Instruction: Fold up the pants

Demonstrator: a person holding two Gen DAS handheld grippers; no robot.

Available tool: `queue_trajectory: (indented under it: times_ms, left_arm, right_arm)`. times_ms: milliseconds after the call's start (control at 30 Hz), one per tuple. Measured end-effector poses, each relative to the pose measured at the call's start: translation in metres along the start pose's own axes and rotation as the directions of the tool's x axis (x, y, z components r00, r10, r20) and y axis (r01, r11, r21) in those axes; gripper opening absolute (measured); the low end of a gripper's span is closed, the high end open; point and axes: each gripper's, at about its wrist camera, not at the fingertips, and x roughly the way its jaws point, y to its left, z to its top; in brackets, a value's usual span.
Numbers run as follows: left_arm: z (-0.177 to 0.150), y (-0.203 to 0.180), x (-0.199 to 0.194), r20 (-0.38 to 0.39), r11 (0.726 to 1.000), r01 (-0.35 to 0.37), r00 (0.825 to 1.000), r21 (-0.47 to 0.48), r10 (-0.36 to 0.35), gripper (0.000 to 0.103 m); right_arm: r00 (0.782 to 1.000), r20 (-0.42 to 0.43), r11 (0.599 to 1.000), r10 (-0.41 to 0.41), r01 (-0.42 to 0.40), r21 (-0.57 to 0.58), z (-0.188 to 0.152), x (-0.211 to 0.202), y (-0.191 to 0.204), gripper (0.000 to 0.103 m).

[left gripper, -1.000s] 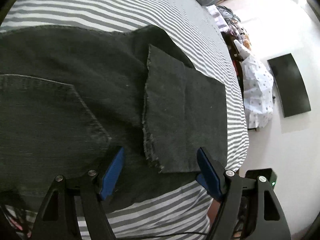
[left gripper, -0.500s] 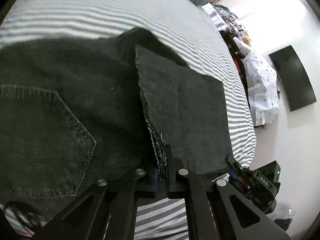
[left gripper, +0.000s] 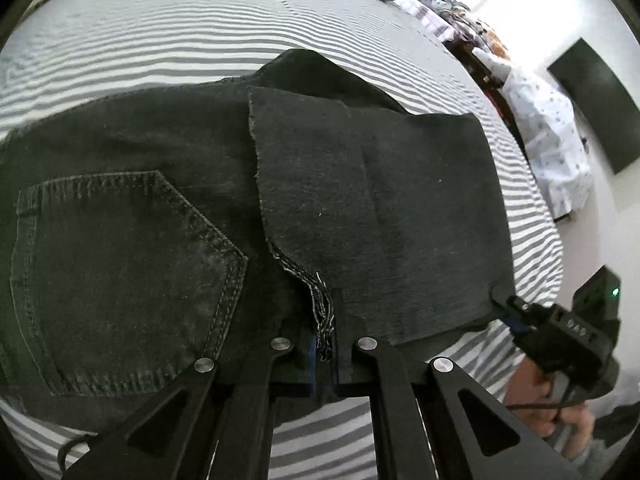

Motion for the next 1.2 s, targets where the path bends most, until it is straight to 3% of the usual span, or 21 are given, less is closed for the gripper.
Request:
queue_trajectory:
  times_ms: [100, 200, 233, 367, 567, 767, 933, 1067, 1200]
  left_arm:
    - [0.000, -0.006, -0.001, -0.005, 0.999, -0.021, 1.000, 0.025, 0.021, 0.007]
    - [0.001, -0.006, -0.009, -0.012, 1.000, -0.025, 1.000, 0.012, 0.025, 0.017]
    - [0.000, -0.004, -0.014, -0.011, 0.999, -0.043, 0.999, 0.011, 0.043, 0.023]
    - [-0.002, 0.003, -0.041, 0.058, 0.994, -0.110, 0.992, 0.029, 0.108, 0.024]
    - [0.011, -0.013, -0.064, 0.201, 0.991, -0.107, 0.976, 0.086, 0.088, 0.026]
    - [0.018, -0.030, -0.030, 0.151, 0.987, -0.079, 0.987, 0.141, 0.058, 0.026]
    - [0.021, -0.022, 0.000, 0.096, 0.983, -0.117, 0.990, 0.141, 0.104, 0.026]
    - [0.022, -0.015, 0.011, 0.086, 0.984, -0.106, 0.992, 0.144, 0.095, 0.026]
    - [0.026, -0.017, 0.009, 0.081, 0.982, -0.109, 0.992, 0.157, 0.097, 0.026]
  right_arm:
    - [0.999, -0.026, 1.000, -0.022, 0.021, -0.019, 0.002, -0.002, 0.005, 0.029]
    - [0.997, -0.061, 0.998, -0.040, 0.036, -0.055, 0.000, -0.009, 0.016, 0.041]
    - [0.996, -0.073, 0.996, -0.045, 0.040, -0.075, -0.002, -0.014, 0.020, 0.042]
    - [0.990, -0.140, 0.984, -0.023, -0.002, -0.176, -0.014, -0.030, 0.040, 0.041]
    - [0.997, -0.020, 0.927, -0.075, 0.062, -0.369, 0.000, -0.042, 0.085, 0.041]
    - [0.988, 0.037, 0.888, -0.148, 0.149, -0.435, 0.049, -0.001, 0.121, 0.039]
    - [0.972, 0.071, 0.863, -0.222, 0.230, -0.450, 0.085, 0.042, 0.132, 0.039]
    - [0.944, 0.049, 0.824, -0.327, 0.310, -0.475, 0.098, 0.082, 0.127, 0.039]
    - [0.942, 0.052, 0.818, -0.333, 0.316, -0.480, 0.096, 0.088, 0.124, 0.041]
